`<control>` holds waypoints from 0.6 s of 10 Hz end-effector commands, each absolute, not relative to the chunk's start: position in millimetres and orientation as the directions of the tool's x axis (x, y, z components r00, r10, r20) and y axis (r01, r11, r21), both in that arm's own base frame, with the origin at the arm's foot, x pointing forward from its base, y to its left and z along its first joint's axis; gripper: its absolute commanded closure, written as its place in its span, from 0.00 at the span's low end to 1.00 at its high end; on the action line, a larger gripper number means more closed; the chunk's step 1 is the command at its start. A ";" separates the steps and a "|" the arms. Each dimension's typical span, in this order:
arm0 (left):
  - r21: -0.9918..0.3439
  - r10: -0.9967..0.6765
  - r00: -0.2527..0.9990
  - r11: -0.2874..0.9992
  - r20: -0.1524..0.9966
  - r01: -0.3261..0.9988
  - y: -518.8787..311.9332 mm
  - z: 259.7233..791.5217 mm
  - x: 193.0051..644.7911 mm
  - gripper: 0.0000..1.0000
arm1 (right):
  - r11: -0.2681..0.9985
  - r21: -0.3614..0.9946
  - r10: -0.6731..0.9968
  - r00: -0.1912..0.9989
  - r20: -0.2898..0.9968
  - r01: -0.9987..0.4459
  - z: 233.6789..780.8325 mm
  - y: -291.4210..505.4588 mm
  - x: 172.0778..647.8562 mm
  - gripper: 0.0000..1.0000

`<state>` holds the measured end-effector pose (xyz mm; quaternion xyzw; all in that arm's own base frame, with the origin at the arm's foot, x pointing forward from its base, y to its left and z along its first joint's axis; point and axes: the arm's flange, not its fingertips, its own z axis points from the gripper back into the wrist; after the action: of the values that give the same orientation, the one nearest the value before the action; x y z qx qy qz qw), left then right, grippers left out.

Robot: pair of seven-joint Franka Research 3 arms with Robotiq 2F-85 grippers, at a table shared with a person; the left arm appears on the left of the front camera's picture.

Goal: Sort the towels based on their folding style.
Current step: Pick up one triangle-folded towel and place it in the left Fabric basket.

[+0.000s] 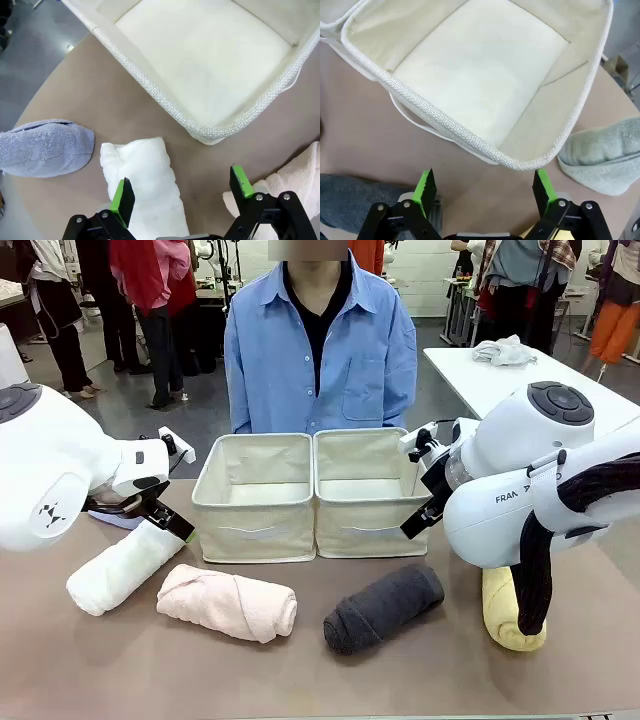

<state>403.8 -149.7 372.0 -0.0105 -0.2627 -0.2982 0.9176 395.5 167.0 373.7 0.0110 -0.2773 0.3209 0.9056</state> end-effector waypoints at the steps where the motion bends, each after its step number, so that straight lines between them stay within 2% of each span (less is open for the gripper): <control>1: 0.138 -0.542 0.684 0.822 0.489 0.553 -149.8 372.0 403.8 0.00 | 0.794 -0.158 0.575 0.640 0.509 -0.587 373.7 167.0 395.5 0.00; 6: 0.138 -0.542 0.684 0.822 0.489 0.553 -149.8 372.0 403.8 0.00 | 0.794 -0.158 0.575 0.640 0.509 -0.587 373.7 167.0 395.5 0.00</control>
<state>403.8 -149.7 372.0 -0.0105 -0.2627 -0.2982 0.9176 395.5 167.0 373.7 0.0109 -0.2773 0.3210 0.9055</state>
